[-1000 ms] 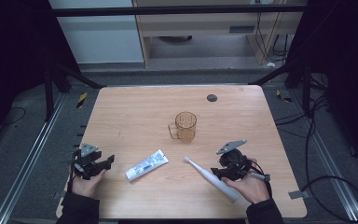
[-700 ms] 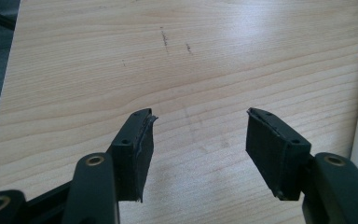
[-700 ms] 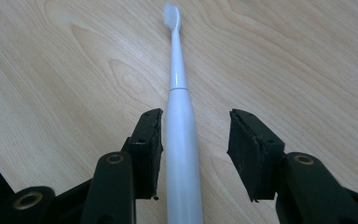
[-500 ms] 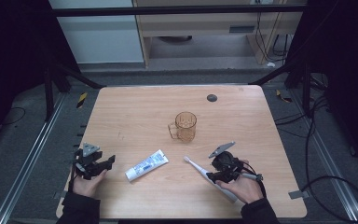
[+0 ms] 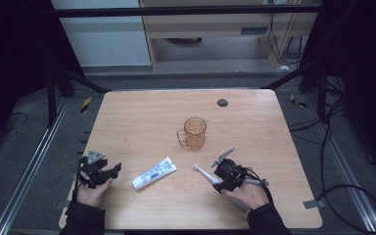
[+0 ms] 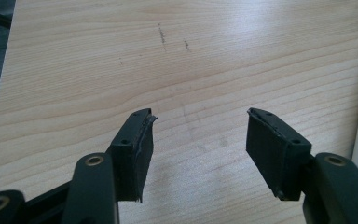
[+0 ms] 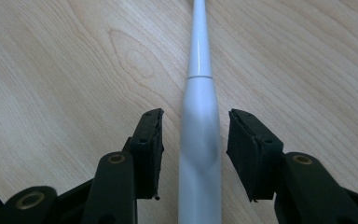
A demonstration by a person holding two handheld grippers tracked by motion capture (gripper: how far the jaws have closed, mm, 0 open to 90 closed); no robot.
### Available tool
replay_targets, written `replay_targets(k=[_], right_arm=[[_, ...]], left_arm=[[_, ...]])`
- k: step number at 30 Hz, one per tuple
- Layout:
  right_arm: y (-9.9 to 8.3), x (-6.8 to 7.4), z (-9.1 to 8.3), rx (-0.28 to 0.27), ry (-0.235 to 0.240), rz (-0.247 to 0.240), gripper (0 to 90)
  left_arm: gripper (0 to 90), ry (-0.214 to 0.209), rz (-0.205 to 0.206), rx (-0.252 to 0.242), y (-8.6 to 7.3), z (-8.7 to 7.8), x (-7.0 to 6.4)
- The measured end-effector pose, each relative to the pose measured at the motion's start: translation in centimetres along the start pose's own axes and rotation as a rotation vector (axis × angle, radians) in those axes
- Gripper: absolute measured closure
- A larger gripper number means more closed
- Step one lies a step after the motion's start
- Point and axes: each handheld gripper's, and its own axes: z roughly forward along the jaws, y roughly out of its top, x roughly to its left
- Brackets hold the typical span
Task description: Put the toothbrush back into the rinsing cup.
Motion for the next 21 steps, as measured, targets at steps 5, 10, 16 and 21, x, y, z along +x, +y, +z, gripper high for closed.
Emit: replay_targets(k=[5,10,16,21], right_arm=[[0.1,-0.1,0.6,0.028,-0.008,0.01,56.0],[0.1,-0.2,0.9,0.044,-0.003,0.011,57.1],[0.0,-0.4,1.5,0.067,0.005,0.014,60.7],[0.1,-0.3,1.9,0.078,0.008,0.018,62.0]], left_arm=[[40.6,0.0,0.0,0.0,0.0,0.0,0.0],[40.6,0.0,0.002,0.003,0.0,0.0,0.0],[40.6,0.0,0.003,0.004,0.0,0.1,-0.1],[40.6,-0.001,0.004,0.005,0.0,0.1,-0.1]])
